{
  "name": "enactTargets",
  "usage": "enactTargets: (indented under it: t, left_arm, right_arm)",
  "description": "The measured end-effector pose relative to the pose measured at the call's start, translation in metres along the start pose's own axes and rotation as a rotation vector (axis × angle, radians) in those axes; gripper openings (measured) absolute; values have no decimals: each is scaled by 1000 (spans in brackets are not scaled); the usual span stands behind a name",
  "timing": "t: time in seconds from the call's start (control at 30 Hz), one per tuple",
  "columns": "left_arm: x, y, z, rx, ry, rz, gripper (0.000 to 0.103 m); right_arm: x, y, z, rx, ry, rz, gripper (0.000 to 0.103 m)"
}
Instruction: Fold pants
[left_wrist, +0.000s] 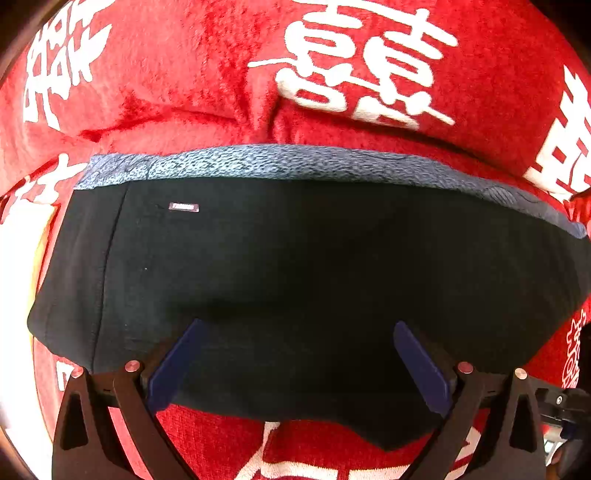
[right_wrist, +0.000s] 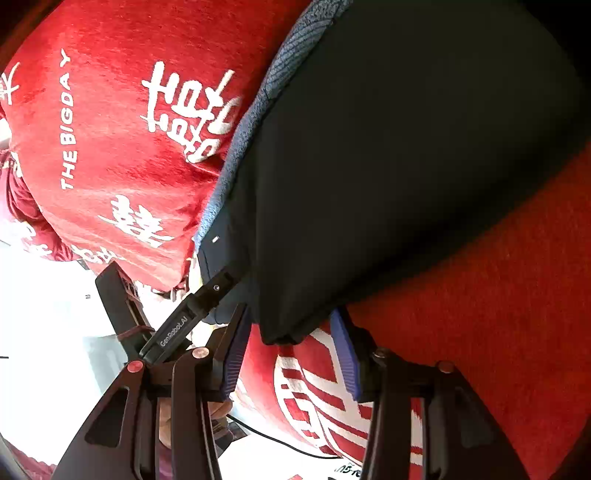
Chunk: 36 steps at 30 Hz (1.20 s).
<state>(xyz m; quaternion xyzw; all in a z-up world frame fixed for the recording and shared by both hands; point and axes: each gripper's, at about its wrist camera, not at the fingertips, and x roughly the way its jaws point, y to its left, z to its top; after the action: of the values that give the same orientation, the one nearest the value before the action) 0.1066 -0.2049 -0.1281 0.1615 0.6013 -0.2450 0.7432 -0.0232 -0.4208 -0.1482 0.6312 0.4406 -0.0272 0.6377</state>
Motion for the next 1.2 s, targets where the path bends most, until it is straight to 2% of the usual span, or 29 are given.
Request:
enactTargets:
  t: [0.23, 0.4, 0.57, 0.6, 0.63, 0.7, 0.83, 0.9, 0.93, 1.0, 1.07, 1.13, 1.2]
  left_arm:
    - [13, 7, -10, 0, 44, 22, 103]
    - [14, 8, -19, 0, 50, 33, 103]
    - [6, 10, -1, -12, 26, 19, 103]
    - [3, 9, 2, -13, 18, 15, 103]
    - [1, 6, 6, -8, 4, 12, 103]
    - [1, 0, 8, 2, 0, 15, 103]
    - [16, -17, -20, 59, 50, 58, 103]
    - [13, -17, -35, 67, -11, 73, 103]
    - [12, -18, -38, 81, -12, 80, 103]
    - [9, -19, -39, 97, -13, 87, 103]
    - [8, -18, -37, 97, 1, 90, 103]
    - [1, -16, -32, 84, 30, 97, 103]
    - [-12, -15, -20, 74, -1, 88, 103]
  right_arm:
    - [-14, -11, -2, 74, -70, 32, 50]
    - [14, -7, 1, 34, 23, 14, 50]
    - [22, 5, 9, -10, 21, -12, 50]
    - [22, 12, 12, -41, 22, -28, 44]
    - [21, 18, 14, -72, 22, -57, 25]
    - [16, 27, 15, -123, 16, -84, 18]
    - [10, 24, -1, -129, 0, -140, 14]
    - [16, 11, -8, -108, -2, -185, 13]
    - [17, 7, -9, -92, 0, -180, 12]
    - [15, 5, -12, -97, 10, -176, 12]
    - [12, 7, -17, -137, 39, -219, 12]
    - [6, 8, -23, -149, 105, -262, 12]
    - [-12, 19, -22, -195, 95, -295, 13]
